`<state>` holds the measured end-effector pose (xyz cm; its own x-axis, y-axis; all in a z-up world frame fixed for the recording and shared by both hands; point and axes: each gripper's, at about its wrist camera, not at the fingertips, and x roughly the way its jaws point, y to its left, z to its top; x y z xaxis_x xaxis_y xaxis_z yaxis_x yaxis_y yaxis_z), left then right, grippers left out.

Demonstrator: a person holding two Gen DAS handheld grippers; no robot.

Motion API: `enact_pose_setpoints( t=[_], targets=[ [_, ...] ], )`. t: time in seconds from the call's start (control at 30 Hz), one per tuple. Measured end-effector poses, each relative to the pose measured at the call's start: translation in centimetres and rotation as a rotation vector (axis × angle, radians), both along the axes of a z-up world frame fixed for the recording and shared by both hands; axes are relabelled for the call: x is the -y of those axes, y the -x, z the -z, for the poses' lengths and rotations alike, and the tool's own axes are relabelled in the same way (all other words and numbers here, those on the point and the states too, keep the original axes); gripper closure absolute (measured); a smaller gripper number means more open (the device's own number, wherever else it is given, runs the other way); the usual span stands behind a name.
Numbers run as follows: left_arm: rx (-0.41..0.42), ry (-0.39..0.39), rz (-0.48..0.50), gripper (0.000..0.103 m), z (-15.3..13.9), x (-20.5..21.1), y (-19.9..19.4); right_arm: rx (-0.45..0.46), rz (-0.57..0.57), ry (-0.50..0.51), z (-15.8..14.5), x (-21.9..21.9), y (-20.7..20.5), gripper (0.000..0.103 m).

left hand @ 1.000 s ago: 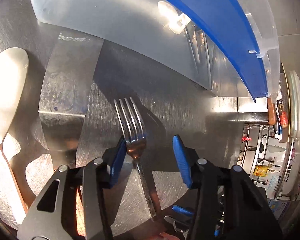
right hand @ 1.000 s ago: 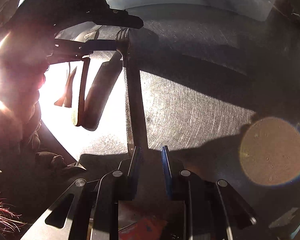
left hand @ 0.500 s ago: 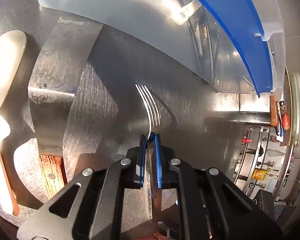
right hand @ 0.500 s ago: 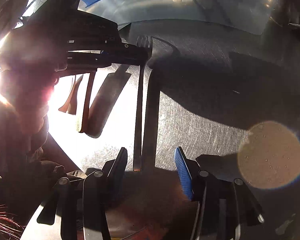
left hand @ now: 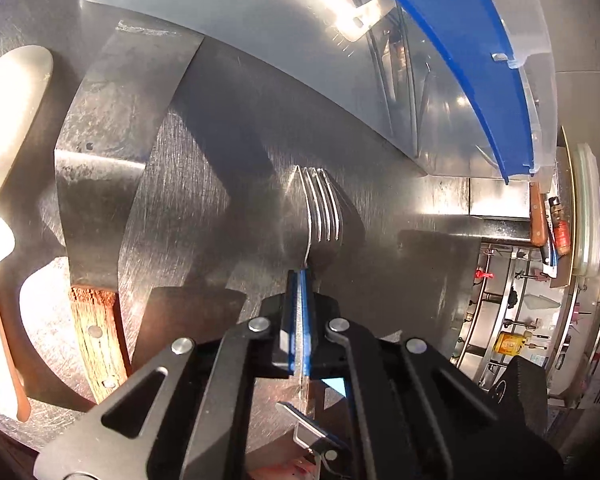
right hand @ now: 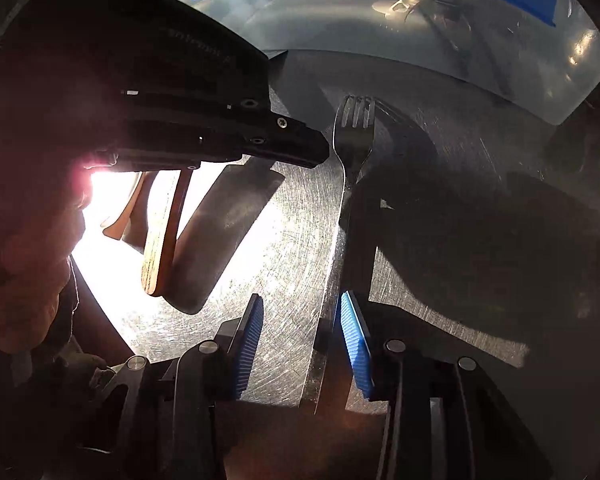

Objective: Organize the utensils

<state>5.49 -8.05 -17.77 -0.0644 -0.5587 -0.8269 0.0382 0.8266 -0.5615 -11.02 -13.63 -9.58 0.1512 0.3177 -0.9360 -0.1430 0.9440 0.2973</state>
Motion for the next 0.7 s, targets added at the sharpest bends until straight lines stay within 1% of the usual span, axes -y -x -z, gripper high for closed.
enact_pose_setpoints(
  t=[0.07,0.13,0.17,0.2,0.23,0.27,0.33,0.37,0.47,0.5,0.6,0.7],
  targets=[
    [-0.025,-0.010,-0.008,0.103,0.3,-0.4,-0.1,0.007,-0.003,0.058,0.1,-0.1,-0.1,0.089],
    [-0.047,-0.001,-0.016,0.102,0.5,-0.8,-0.2,-0.005,0.007,0.053,0.2,0.0,-0.1,0.092],
    [-0.048,0.005,-0.018,0.090,0.4,-0.8,-0.3,-0.011,0.013,0.047,0.3,0.1,-0.1,0.092],
    [-0.044,0.022,-0.026,0.063,0.3,-0.9,-0.2,-0.020,0.027,0.032,0.3,0.3,-0.1,0.092],
    [-0.036,0.047,-0.034,0.045,0.0,-0.9,-0.2,-0.034,0.044,0.002,0.5,0.7,0.1,0.093],
    [-0.018,0.073,-0.040,0.023,-0.4,-0.9,-0.1,-0.053,0.062,-0.040,0.8,1.3,0.0,0.093],
    [0.035,0.055,-0.010,0.022,-1.1,-0.4,0.0,-0.095,0.108,-0.134,1.4,2.5,0.1,0.094],
    [0.040,0.052,0.006,0.022,-1.1,-0.1,0.1,-0.114,0.129,-0.176,1.8,3.1,0.2,0.094],
    [-0.005,0.088,0.029,0.024,-0.3,0.6,0.2,-0.155,0.177,-0.277,2.7,4.5,0.2,0.095],
    [-0.014,0.097,0.037,0.028,0.0,0.8,0.2,-0.165,0.188,-0.303,2.9,4.9,0.2,0.096],
    [-0.027,0.142,0.053,0.032,0.4,1.6,0.3,-0.170,0.188,-0.327,3.2,5.0,0.6,0.096],
    [-0.022,0.162,0.069,0.032,0.5,2.5,0.5,-0.173,0.180,-0.337,3.4,4.6,0.9,0.096]
  ],
)
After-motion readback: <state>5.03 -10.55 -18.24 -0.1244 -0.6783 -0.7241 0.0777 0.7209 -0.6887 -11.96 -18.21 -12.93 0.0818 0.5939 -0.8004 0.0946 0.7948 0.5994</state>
